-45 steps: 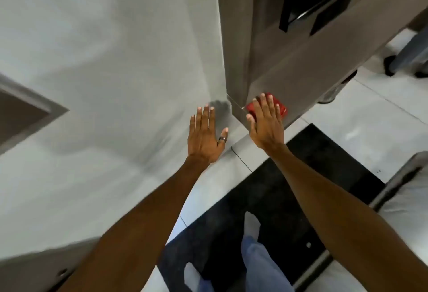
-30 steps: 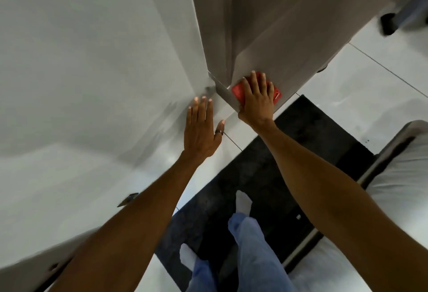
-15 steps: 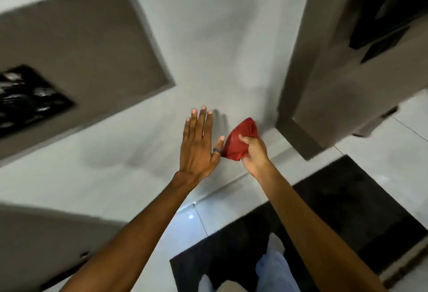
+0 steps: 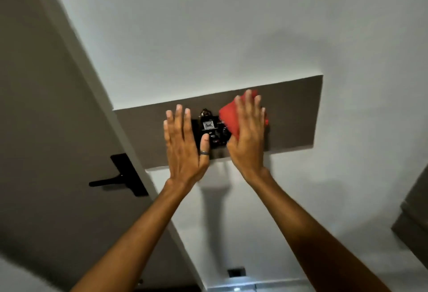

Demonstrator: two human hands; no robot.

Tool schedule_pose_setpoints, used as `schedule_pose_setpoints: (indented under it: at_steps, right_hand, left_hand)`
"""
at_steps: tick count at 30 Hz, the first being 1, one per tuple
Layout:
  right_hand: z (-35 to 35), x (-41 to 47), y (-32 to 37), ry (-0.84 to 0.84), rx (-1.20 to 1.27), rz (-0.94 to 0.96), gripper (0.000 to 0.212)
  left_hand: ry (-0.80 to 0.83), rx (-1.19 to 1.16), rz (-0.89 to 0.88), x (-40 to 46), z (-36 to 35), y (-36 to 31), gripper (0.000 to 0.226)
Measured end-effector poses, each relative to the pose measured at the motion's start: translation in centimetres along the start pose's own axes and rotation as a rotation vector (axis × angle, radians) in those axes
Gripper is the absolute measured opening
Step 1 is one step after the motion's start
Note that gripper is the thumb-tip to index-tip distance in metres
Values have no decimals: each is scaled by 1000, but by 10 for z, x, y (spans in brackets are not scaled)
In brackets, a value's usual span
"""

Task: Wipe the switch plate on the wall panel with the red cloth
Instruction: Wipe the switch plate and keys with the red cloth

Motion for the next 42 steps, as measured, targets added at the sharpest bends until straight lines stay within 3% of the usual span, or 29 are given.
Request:
schedule_pose_setpoints:
  at_steps: [3, 10, 16, 20, 23, 26, 30, 33, 38, 42]
  right_hand:
    - [-34, -7, -4, 99, -335, 137, 78]
    - [-33, 5, -27, 54, -583, 382, 80]
    - [-31, 11, -31, 13, -621, 496, 85]
    - [-32, 10, -25, 72, -571, 530, 96]
    - [-29, 10, -24, 80, -523, 562, 89]
    - [-27, 14, -30, -27, -545, 630, 65]
    - [-40, 21, -35, -319, -572, 819, 55]
    - [-57, 16, -40, -490, -569, 740, 54]
    - [-64, -10, -50, -523, -530, 544, 49]
    - [-68, -12, -30, -538, -418, 172, 45]
  left_hand:
    - [13, 62, -10, 2, 13, 32, 67]
    - [-6, 131, -106, 15, 2, 58, 66]
    - [-103, 257, -221, 34, -12, 71, 63]
    - [-137, 310, -265, 30, -15, 75, 65]
    - [-147, 297, -270, 29, -14, 75, 65]
    - [-162, 292, -265, 29, -13, 74, 65]
    - [-172, 274, -271, 30, -14, 74, 64]
    - [-182, 258, -275, 28, -15, 77, 63]
    - [-199, 249, -282, 27, -15, 77, 61]
    - [-198, 266, -208, 21, -11, 82, 60]
Point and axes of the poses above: each hand's wrist, its own x-axis towards the middle knuckle, its own z-axis out of the back of the hand, y = z × x, the point moved 6 cm from there along x, towards the middle knuckle, and after that the axes turned 14 degrees about -x, right-handed, at the moved point
